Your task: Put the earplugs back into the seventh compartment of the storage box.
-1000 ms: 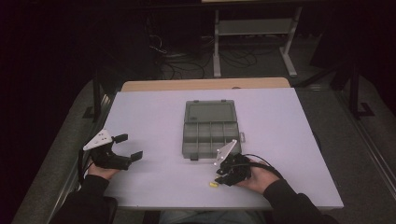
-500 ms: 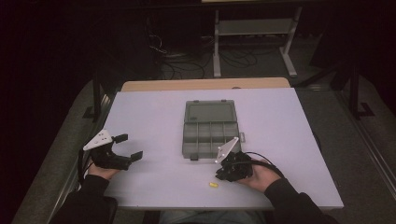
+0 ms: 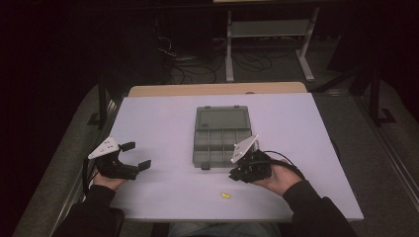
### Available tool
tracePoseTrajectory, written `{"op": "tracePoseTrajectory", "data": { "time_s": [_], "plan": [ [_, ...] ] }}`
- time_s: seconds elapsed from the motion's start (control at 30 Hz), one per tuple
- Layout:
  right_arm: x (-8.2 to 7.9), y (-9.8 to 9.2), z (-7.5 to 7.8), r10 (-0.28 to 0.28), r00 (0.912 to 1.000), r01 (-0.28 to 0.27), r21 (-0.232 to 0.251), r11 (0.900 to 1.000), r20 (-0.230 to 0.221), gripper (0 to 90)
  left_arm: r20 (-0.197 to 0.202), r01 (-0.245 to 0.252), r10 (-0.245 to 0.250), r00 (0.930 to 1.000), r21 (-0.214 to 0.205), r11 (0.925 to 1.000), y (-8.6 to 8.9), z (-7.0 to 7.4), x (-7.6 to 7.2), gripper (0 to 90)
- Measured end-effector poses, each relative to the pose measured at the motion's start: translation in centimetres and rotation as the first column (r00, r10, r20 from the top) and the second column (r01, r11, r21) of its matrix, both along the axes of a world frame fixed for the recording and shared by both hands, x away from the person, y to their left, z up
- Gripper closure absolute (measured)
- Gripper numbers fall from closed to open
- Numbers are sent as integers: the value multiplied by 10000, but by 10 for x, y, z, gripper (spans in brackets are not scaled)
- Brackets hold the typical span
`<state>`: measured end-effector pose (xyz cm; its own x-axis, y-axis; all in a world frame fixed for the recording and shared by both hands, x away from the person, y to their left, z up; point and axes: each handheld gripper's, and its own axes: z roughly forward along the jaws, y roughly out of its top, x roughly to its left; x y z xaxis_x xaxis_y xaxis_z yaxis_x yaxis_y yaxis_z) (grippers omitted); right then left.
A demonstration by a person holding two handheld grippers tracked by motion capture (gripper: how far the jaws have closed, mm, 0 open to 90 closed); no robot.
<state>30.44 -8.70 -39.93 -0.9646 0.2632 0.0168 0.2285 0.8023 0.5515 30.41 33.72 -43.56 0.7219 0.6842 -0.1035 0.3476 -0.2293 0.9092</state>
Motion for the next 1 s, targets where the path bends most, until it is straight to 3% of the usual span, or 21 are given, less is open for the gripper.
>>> {"op": "tracePoseTrajectory", "data": {
  "time_s": [0.63,1.0],
  "plan": [
    [20,-10,47,-441,9975,423,325,9986,550,801,-9,1,-1,10000,-13,10000,0,0,0,0],
    [41,-7,54,-727,9959,714,272,9971,535,803,-27,26,-26,10000,-13,10000,0,0,0,0]
  ]
}}
